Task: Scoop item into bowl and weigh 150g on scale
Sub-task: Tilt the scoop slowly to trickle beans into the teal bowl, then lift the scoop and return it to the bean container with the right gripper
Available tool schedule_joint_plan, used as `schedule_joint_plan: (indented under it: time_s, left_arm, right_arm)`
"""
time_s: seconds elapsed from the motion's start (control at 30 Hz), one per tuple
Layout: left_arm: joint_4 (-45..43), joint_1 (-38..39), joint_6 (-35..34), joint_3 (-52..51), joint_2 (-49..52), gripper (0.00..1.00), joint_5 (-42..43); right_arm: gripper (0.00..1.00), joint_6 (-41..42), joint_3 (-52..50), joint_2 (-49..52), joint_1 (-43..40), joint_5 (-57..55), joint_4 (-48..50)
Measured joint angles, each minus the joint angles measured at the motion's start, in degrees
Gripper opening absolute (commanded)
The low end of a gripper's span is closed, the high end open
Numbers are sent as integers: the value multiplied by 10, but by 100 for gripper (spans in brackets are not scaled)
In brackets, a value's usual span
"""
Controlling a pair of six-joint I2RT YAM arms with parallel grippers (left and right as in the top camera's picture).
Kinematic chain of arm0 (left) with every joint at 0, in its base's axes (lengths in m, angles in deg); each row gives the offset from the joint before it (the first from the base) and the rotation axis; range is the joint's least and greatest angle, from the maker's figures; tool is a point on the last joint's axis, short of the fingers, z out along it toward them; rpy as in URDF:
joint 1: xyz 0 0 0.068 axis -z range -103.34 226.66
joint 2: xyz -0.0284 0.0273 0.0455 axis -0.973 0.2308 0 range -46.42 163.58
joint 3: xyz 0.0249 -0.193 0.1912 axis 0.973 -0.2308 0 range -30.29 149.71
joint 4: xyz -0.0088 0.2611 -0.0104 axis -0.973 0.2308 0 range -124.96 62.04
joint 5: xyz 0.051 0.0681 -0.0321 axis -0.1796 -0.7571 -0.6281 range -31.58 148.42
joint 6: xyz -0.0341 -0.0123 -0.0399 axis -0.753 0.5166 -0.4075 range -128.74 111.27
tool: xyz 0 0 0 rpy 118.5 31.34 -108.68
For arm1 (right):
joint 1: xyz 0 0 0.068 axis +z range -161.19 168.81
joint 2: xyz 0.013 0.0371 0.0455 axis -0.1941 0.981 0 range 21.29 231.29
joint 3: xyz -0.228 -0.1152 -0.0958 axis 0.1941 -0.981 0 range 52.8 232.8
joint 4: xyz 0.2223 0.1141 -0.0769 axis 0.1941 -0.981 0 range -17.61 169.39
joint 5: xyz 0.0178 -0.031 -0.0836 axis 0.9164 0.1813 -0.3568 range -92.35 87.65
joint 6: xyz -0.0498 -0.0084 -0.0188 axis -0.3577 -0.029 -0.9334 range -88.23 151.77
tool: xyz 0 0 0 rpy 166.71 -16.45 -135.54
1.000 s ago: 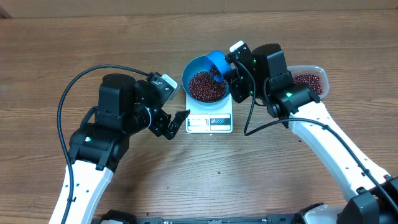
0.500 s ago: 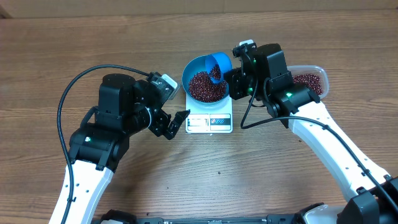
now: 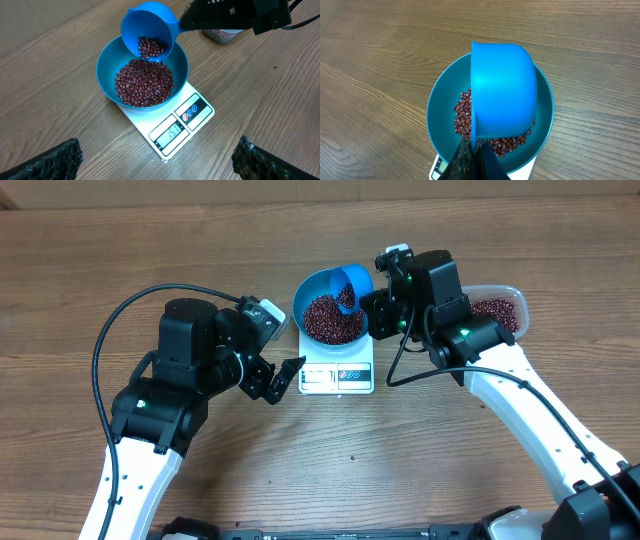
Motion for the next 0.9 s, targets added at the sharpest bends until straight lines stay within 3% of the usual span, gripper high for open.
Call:
schedule_joint_plan:
  time_s: [0.37, 0.9]
  left_arm:
    - [0, 0, 0, 0, 0, 99, 0]
    - [0, 0, 0, 0, 0, 99, 0]
  right_arm:
    - [4, 30, 0, 0, 0, 2, 13]
    - [4, 218, 0, 0, -18, 24, 125]
